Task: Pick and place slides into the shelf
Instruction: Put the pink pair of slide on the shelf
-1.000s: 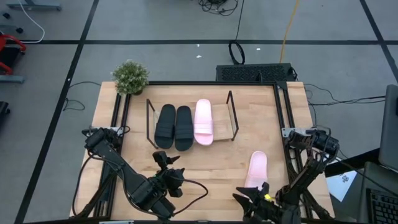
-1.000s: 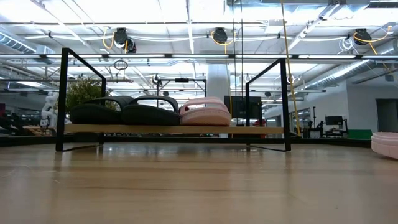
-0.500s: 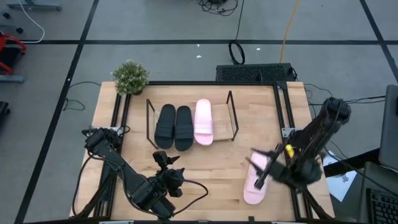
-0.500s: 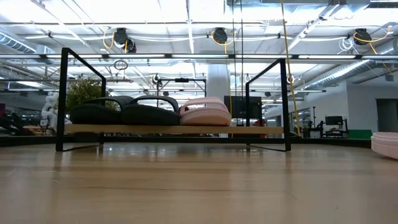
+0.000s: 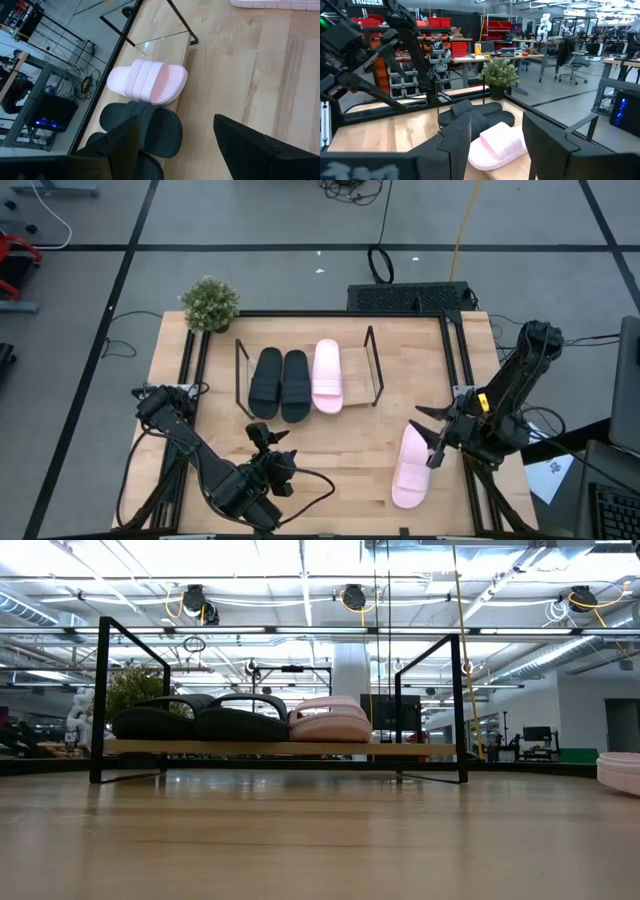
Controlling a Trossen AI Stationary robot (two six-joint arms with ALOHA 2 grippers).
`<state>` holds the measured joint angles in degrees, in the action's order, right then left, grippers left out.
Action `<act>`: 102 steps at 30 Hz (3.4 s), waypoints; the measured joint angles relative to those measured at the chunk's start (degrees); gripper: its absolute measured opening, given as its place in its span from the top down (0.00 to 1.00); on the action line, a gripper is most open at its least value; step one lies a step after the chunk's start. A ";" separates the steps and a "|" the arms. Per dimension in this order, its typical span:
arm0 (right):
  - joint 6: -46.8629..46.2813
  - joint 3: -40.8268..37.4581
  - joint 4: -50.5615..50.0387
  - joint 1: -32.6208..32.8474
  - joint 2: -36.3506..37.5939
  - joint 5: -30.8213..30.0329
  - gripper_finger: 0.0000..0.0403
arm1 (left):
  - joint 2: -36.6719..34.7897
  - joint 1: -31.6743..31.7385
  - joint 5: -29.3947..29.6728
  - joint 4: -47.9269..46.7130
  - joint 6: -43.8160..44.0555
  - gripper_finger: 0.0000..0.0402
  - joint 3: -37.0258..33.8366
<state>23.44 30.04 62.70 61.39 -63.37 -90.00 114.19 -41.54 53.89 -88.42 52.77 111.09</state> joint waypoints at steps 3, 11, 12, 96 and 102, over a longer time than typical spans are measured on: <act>0.99 0.00 1.11 -0.20 0.39 0.00 0.58 | 0.00 0.15 0.00 0.02 0.25 0.37 0.00; 8.03 1.32 9.98 -0.20 3.64 2.08 0.58 | 0.00 0.57 0.02 0.05 0.27 0.36 0.00; 8.30 1.93 9.98 -0.19 4.10 4.62 0.58 | 0.00 0.68 0.02 0.07 0.28 0.36 0.00; -82.16 -0.74 -94.58 -41.50 14.03 108.53 0.58 | 0.00 1.40 -2.03 0.22 -0.06 0.37 0.00; -80.88 -0.74 -91.30 -39.56 8.24 109.93 0.58 | 0.00 1.40 -2.38 0.20 -0.04 0.37 0.00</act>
<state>-57.44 29.30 -28.61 21.83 -55.13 19.94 114.19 -40.14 51.51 -88.23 52.73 111.09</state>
